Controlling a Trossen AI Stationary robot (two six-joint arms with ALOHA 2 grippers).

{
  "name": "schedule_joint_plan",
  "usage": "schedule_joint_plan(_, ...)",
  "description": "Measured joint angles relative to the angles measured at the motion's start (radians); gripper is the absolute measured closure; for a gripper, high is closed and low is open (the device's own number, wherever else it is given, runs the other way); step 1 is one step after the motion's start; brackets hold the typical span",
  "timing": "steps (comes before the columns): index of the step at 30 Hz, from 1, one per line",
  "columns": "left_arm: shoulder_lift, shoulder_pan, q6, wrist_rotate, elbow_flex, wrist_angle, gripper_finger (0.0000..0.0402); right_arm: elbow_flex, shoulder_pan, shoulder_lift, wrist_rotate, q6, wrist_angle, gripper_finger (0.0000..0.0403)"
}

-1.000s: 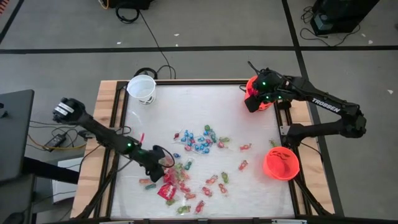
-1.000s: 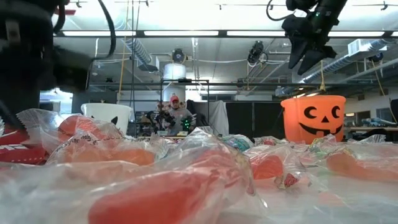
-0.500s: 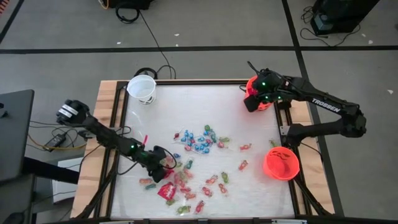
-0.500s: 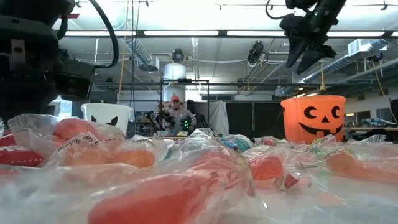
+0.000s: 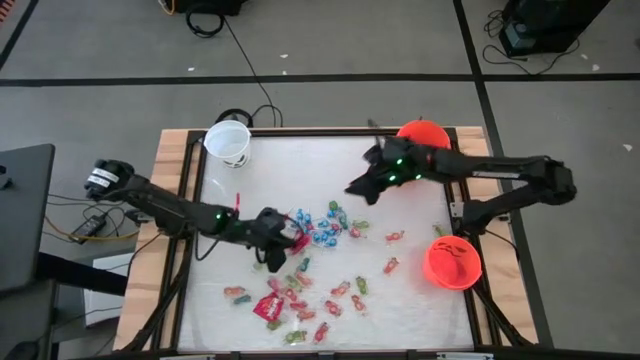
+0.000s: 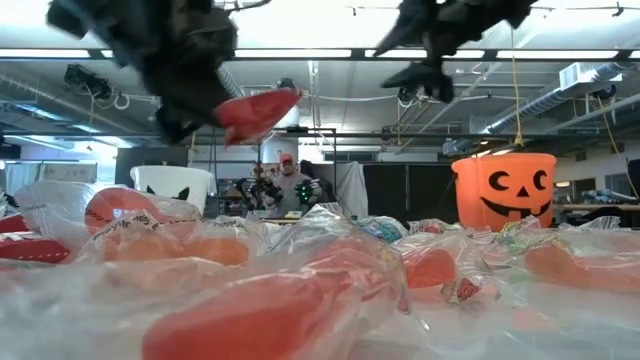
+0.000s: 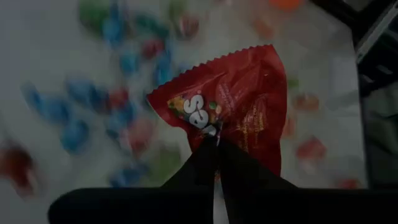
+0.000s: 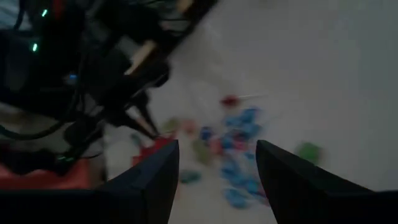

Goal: Sort candy by brand, put in halloween buckets
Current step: Put the red candy into the top orange bucket

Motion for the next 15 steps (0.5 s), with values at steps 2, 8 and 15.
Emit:
schedule_joint_plan(2, 0.000, 0.031, 0.082, -0.038, 0.055, -0.058, 0.0385, 0.000, 0.036, 0.049, -0.017, 0.032, 0.072, 0.0181)
schedule_joint_plan(8, 0.000, 0.098, 0.339, -0.085, 0.185, -0.179, 0.0385, 0.000, 0.116, 0.159, -0.030, 0.097, 0.257, 0.0181)
schedule_joint_plan(15, 0.000, 0.130, 0.596, -0.104, 0.237, -0.178, 0.0385, 0.000, 0.161, 0.243, -0.057, 0.189, 0.473, 0.0181)
